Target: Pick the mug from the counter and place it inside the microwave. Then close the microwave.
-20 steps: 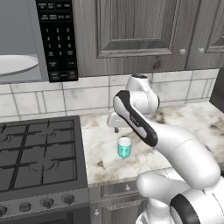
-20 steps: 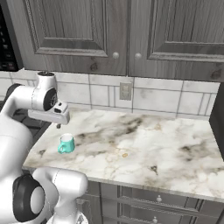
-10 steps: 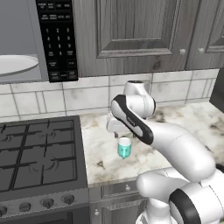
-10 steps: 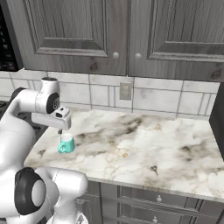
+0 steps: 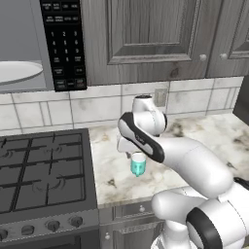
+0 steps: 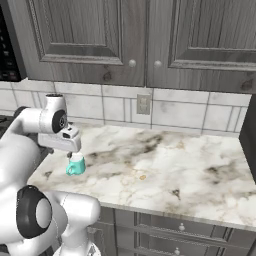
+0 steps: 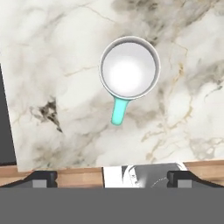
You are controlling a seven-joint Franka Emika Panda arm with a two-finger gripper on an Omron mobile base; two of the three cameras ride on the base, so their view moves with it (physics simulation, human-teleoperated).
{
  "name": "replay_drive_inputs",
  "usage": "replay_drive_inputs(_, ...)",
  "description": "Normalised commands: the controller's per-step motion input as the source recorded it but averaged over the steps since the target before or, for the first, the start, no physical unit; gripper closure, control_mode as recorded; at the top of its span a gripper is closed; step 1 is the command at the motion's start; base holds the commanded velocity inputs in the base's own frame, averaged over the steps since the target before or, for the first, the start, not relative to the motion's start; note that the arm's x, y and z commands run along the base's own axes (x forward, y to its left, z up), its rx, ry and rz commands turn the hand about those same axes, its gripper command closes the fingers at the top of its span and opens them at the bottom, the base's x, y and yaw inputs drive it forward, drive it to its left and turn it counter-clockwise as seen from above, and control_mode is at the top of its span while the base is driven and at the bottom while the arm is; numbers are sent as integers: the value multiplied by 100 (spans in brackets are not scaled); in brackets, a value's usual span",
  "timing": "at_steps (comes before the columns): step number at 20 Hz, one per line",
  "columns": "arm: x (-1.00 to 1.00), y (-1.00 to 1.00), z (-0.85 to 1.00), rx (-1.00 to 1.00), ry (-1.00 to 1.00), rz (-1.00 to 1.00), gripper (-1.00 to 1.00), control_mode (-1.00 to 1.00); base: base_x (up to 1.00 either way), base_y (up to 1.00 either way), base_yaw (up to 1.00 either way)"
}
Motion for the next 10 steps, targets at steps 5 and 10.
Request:
replay_drive_inputs(5,14,0,-32,0,0,-2,-100,-100,0,0,0)
replay_drive_inputs(10,18,0,-26,0,0,-4,-100,-100,0,0,0)
